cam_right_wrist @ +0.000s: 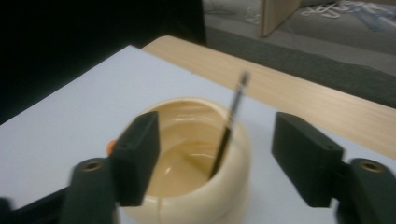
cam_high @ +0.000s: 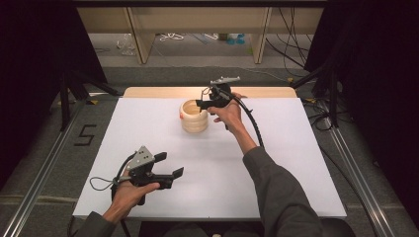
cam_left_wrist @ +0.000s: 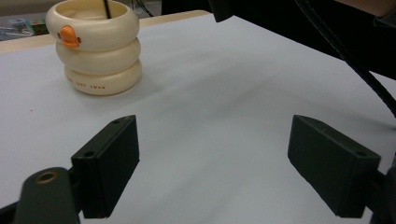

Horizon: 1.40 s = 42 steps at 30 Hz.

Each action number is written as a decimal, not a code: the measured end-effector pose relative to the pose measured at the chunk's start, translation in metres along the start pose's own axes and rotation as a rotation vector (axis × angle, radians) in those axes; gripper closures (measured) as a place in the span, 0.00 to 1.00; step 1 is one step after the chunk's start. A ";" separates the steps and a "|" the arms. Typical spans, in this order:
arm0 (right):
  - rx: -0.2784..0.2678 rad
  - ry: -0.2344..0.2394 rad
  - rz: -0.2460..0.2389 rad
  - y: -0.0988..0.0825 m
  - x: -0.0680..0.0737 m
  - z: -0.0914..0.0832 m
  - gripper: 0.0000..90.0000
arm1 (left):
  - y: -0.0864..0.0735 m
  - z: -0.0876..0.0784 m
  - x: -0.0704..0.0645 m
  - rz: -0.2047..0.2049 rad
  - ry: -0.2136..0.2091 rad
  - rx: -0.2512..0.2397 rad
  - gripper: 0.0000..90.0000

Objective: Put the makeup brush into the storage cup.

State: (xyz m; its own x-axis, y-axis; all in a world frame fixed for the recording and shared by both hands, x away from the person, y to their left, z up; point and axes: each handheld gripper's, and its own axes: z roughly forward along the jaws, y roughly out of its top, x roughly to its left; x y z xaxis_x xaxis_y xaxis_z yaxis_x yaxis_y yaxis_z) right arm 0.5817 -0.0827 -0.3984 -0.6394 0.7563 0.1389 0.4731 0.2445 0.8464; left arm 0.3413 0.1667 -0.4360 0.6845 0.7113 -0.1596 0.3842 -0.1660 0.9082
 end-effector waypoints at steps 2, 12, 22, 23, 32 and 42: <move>0.002 -0.030 -0.014 0.001 -0.001 -0.005 0.28 | 0.000 0.000 0.000 0.002 0.006 0.005 0.18; -0.035 -0.015 -0.051 0.001 0.004 -0.029 0.26 | 0.001 -0.001 0.001 0.002 0.009 0.001 0.18; -0.072 0.005 -0.074 -0.004 0.015 -0.051 0.23 | 0.001 -0.001 0.001 -0.003 0.006 -0.011 0.18; -0.072 0.003 -0.076 -0.005 0.017 -0.053 0.22 | 0.001 -0.001 0.000 -0.011 0.014 -0.007 0.18; -0.124 0.025 -0.111 -0.012 0.025 -0.078 0.22 | 0.001 -0.001 0.002 0.006 0.022 -0.013 0.18; -0.141 0.048 -0.115 -0.024 0.034 -0.095 0.22 | 0.001 -0.002 0.001 -0.002 0.012 -0.011 0.18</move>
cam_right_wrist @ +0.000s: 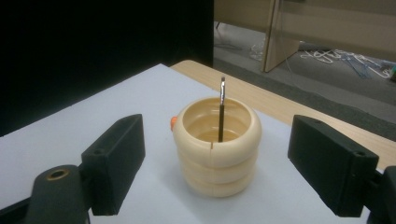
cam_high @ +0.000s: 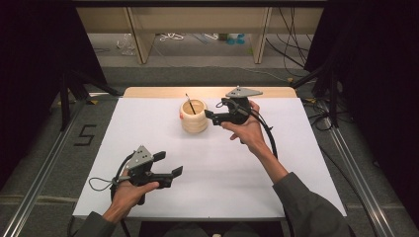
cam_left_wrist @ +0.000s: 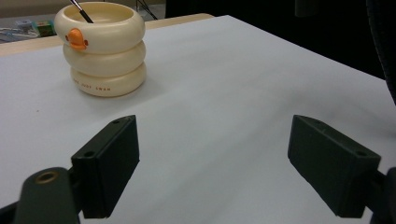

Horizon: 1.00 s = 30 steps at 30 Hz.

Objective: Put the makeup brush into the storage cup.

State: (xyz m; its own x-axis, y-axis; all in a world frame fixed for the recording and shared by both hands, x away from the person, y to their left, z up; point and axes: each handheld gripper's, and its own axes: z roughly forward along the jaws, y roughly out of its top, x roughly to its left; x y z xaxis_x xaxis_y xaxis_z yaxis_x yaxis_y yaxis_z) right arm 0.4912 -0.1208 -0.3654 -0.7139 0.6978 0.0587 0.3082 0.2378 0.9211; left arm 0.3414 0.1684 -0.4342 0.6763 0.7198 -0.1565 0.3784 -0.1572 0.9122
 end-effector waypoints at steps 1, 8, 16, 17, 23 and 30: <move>-0.002 0.004 -0.003 -0.001 0.000 -0.001 0.22 | 0.000 0.000 -0.001 -0.018 0.007 -0.001 0.18; -0.014 -0.007 -0.020 -0.008 0.005 -0.012 0.22 | -0.001 0.000 -0.002 -0.021 -0.020 0.005 0.18; -0.022 -0.011 -0.016 -0.016 0.009 -0.022 0.21 | 0.000 0.000 -0.002 -0.025 -0.013 0.000 0.18; -0.005 -0.004 -0.008 -0.016 0.010 -0.024 0.21 | 0.000 0.000 -0.002 -0.026 -0.014 -0.001 0.18; -0.016 -0.002 -0.019 -0.022 0.012 -0.027 0.21 | -0.001 0.001 -0.008 -0.088 -0.063 0.001 0.18; -0.003 0.016 0.023 -0.033 0.015 -0.036 0.19 | 0.000 0.003 -0.004 -0.053 0.003 -0.045 0.18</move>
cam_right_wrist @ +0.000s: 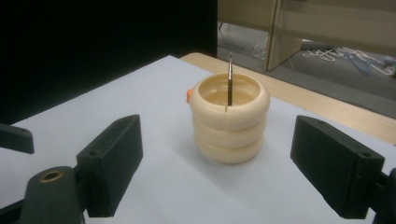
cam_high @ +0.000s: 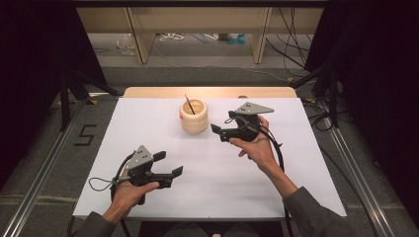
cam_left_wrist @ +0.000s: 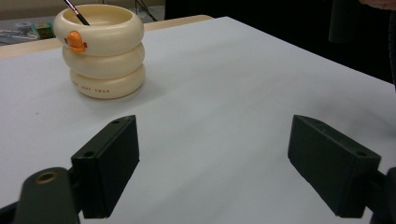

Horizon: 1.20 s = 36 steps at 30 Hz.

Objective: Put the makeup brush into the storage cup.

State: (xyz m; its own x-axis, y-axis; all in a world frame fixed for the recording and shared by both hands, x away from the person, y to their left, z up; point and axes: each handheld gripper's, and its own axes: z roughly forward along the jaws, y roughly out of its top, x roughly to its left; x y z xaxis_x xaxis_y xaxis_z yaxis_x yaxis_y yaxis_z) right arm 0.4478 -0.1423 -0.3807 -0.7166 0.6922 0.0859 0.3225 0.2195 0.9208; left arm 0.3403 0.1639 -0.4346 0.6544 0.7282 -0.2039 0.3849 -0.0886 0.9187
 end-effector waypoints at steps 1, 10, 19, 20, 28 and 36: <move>0.002 -0.008 -0.004 -0.002 0.000 -0.002 0.18 | 0.000 0.000 0.000 0.007 -0.010 -0.004 0.18; 0.000 -0.009 -0.005 -0.015 0.002 -0.013 0.18 | 0.000 0.001 0.000 0.008 -0.011 -0.011 0.18; -0.001 0.008 0.002 -0.026 0.009 -0.023 0.18 | 0.001 -0.003 0.002 0.058 -0.004 0.032 0.18; 0.001 0.005 0.002 -0.028 0.010 -0.024 0.18 | 0.001 -0.003 0.003 0.064 -0.003 0.033 0.18; 0.001 0.011 0.013 -0.035 0.013 -0.031 0.18 | 0.001 -0.003 0.002 0.056 -0.003 0.032 0.18; -0.009 0.026 0.022 -0.040 0.016 -0.038 0.18 | 0.001 -0.003 0.003 0.066 0.001 0.034 0.18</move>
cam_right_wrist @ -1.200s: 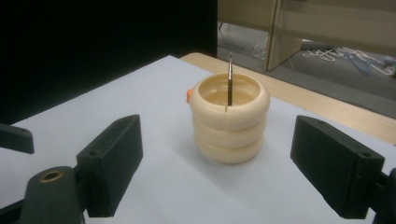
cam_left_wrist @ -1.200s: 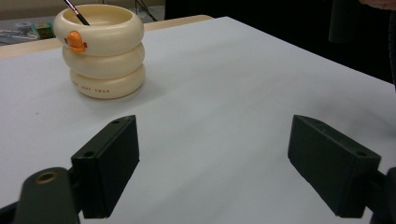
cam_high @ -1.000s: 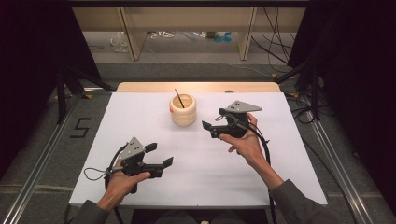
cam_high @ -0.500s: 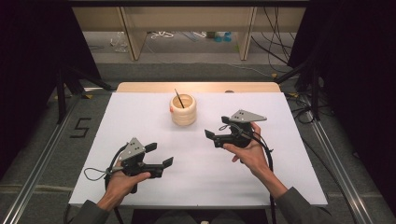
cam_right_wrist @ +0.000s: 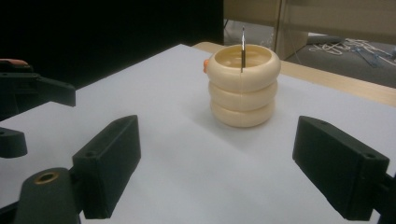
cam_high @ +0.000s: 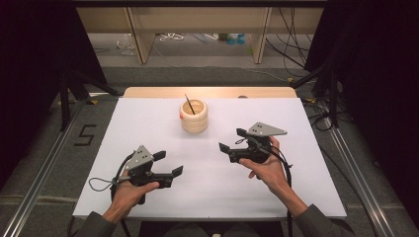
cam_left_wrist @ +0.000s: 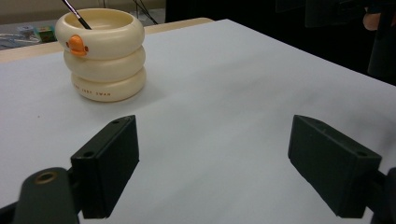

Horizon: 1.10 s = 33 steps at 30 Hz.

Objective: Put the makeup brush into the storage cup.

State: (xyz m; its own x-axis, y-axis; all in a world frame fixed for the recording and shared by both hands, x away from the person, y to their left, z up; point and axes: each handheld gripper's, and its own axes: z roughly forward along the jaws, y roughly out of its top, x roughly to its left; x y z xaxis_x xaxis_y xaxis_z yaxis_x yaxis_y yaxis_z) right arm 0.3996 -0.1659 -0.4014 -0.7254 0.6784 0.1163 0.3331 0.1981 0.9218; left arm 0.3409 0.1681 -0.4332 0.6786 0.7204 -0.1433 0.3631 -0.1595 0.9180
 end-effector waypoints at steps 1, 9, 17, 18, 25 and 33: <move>0.000 -0.003 0.000 -0.001 0.000 -0.001 0.18 | 0.000 0.000 0.000 0.001 0.000 0.001 0.18; 0.004 -0.014 0.006 -0.007 0.001 -0.005 0.18 | 0.000 0.000 0.000 -0.004 0.001 -0.004 0.18; 0.011 -0.019 0.017 -0.015 0.002 -0.012 0.18 | 0.000 -0.001 0.000 0.005 -0.003 -0.005 0.18; 0.014 -0.019 0.019 -0.015 0.002 -0.013 0.18 | 0.000 -0.001 0.000 0.005 -0.003 -0.005 0.18; 0.025 -0.032 0.018 -0.020 0.003 -0.020 0.18 | 0.000 -0.001 0.000 -0.010 0.003 -0.008 0.18; 0.027 -0.032 0.019 -0.025 0.005 -0.024 0.18 | 0.000 -0.001 0.000 -0.011 0.003 -0.009 0.18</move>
State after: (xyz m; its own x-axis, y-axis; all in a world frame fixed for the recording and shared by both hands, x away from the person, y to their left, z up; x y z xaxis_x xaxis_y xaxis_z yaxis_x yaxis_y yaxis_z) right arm 0.3731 -0.1851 -0.4154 -0.6990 0.7047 0.1215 0.3630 0.2033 0.9094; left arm 0.3403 0.1684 -0.4326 0.6725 0.7243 -0.1522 0.3647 -0.1454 0.9197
